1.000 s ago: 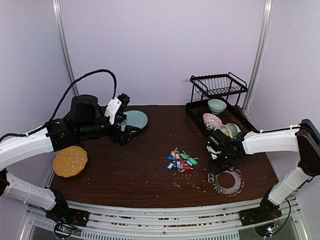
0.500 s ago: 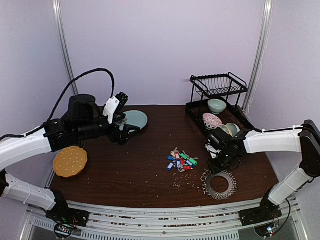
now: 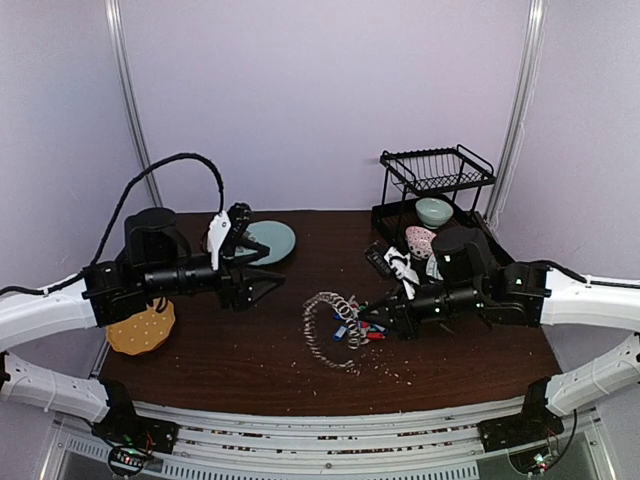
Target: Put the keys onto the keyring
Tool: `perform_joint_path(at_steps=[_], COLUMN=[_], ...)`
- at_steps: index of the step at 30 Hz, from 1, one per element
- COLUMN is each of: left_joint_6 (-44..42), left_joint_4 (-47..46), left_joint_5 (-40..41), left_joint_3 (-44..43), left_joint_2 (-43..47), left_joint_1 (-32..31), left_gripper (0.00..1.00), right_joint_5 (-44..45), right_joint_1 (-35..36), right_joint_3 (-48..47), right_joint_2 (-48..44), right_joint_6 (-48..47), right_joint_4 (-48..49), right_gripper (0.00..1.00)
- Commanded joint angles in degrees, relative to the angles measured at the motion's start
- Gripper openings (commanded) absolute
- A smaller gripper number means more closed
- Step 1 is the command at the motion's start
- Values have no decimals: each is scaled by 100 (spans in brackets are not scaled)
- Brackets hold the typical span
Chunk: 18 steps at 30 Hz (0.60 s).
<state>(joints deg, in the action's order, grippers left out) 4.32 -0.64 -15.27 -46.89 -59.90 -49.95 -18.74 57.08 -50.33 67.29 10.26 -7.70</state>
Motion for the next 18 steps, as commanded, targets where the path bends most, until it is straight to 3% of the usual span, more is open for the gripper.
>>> perform_joint_path(at_steps=[1,6,11,18], left_joint_6=[-317,-410,-459,-538], left_joint_4=[-752,-955,-1282,-1168], left_joint_5=[-623,-918,-820,-746], left_joint_3=[137,146,381,359], left_joint_2=[-10,81,551,482], left_joint_1=[-569,-910,-920,-920], left_gripper=[71,57,35,30], right_joint_5=[-620,-945,-1045,-671], right_joint_1=[384,609,692,858], right_joint_3=[170,101,91,280], right_joint_2=[-97,253,483,573], right_joint_6=[-437,-629,-644,-727], right_joint_4=[2372,3530,4175,4989], right_gripper=[0,0,0,0])
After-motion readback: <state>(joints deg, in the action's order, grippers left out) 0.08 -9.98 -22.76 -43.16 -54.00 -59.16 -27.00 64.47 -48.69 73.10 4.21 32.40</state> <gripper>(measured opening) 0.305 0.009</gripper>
